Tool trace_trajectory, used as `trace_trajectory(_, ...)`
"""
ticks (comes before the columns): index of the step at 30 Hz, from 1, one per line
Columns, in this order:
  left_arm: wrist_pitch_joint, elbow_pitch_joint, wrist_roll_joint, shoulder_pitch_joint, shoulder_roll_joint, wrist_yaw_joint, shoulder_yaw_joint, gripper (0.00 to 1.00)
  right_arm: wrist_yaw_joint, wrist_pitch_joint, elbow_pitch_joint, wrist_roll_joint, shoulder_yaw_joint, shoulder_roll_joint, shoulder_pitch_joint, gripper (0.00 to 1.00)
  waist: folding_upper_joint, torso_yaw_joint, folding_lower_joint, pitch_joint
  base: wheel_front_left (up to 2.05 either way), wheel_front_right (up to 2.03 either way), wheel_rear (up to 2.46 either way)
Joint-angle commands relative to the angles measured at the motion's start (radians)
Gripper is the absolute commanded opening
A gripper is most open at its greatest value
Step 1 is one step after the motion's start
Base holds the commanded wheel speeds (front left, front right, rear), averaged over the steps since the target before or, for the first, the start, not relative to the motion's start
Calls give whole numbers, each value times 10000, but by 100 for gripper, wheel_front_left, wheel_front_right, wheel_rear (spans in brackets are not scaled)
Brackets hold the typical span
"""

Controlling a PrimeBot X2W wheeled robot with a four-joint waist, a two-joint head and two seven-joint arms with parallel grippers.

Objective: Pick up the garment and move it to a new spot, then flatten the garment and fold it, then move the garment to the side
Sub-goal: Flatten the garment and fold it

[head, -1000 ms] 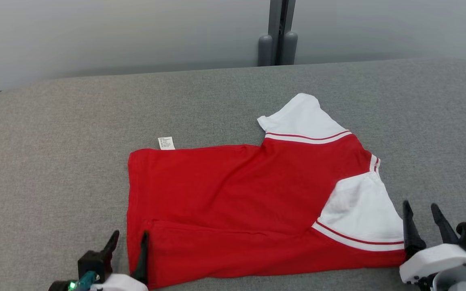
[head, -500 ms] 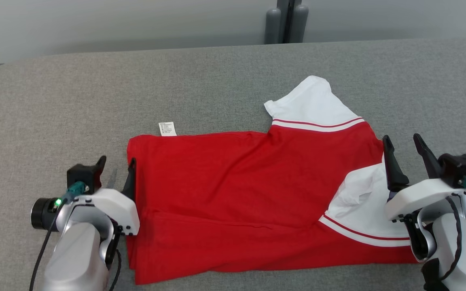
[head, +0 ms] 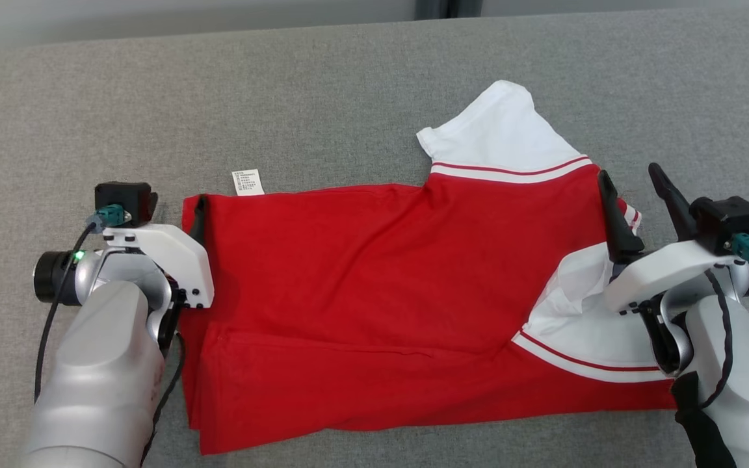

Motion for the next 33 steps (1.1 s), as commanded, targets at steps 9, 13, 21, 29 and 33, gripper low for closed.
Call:
trace_trajectory(9,15,1063,-48,-684,-51,-254,-347,60,-3,5,-272,247,307,-494,-1151,100,0,218,0,494,0,0,0)
trace_trajectory(13,132,1317,-64,-609,-223,-383,-631,28,-1,5,-149,171,407,-604,-1455,100,0,405,0,466,0,0,0)
trace_trajectory(21,-278,1351,-124,-958,-265,-276,-984,0,-3,275,1317,253,1249,-751,-2881,100,0,810,0,788,0,0,0)
trace_trajectory(29,-967,826,-544,-1113,-298,-339,-1597,0,-3,1551,3163,542,2169,-1037,-4486,100,0,1537,0,1291,0,0,0)
trace_trajectory(33,-1186,199,-1234,-930,-300,-295,-2268,0,-3,2087,3976,624,2505,-1299,-5179,100,0,1967,0,1531,0,0,0)
